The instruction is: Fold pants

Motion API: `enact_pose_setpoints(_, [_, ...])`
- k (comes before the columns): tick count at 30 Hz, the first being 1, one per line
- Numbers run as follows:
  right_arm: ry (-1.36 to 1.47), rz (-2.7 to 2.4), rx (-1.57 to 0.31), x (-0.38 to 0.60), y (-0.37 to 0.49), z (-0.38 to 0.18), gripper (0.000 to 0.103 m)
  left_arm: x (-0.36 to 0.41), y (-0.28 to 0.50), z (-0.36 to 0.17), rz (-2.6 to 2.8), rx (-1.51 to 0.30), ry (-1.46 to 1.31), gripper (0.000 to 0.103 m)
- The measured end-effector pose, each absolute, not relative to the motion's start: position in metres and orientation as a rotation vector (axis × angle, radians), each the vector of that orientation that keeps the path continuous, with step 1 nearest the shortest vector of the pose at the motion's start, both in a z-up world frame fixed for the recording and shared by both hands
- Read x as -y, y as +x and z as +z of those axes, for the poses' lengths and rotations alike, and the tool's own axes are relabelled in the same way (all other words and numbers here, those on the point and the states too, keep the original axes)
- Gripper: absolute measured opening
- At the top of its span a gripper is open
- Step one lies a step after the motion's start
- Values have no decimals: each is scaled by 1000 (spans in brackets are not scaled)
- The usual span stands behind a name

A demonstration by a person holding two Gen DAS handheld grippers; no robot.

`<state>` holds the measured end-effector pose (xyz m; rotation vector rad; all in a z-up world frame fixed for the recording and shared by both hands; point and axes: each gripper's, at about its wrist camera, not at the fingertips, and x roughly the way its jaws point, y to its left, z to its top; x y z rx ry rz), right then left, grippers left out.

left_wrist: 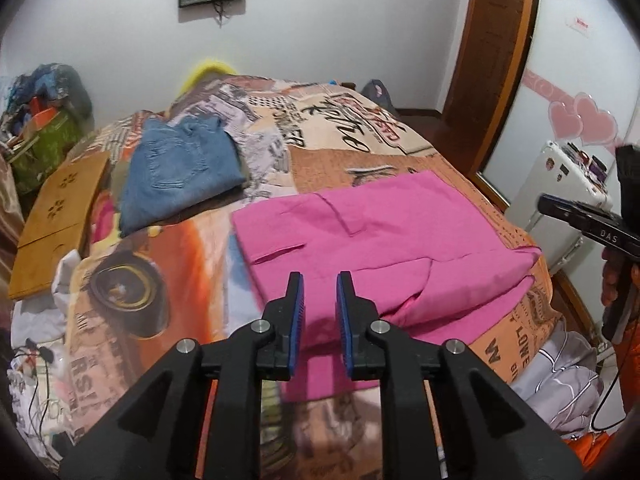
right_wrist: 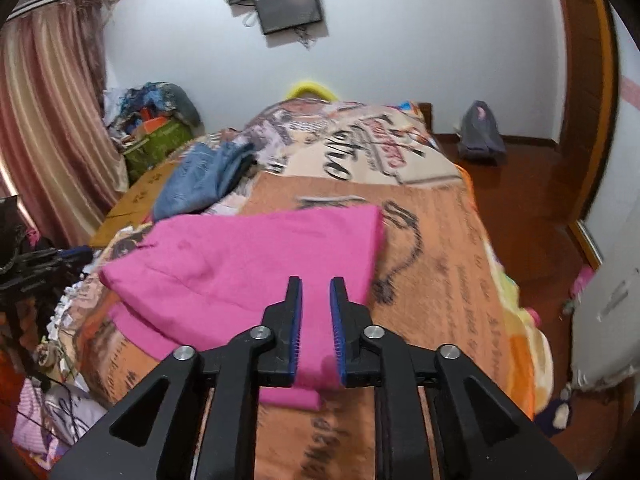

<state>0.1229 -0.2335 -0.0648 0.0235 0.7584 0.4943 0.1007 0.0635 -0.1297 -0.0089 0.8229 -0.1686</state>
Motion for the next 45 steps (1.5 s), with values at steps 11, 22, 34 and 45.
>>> enact_pose_setpoints(11, [-62,594,-943,177,130,-132,22,-55,105,-187,-177,-962,-53,24])
enact_pose_setpoints(22, [-72,530,-975,213,124,-130,31,-71,102,-156,-131,-903,-24,29])
enact_pose_setpoints(34, [-59,447,-868,229,184,-98,35,-109,182,-148,-42,-892,-56,34])
enact_pose_setpoints(45, [-61,426,-923,222,256,-127,45,-116,228,-202,-65,-1024,-140,48])
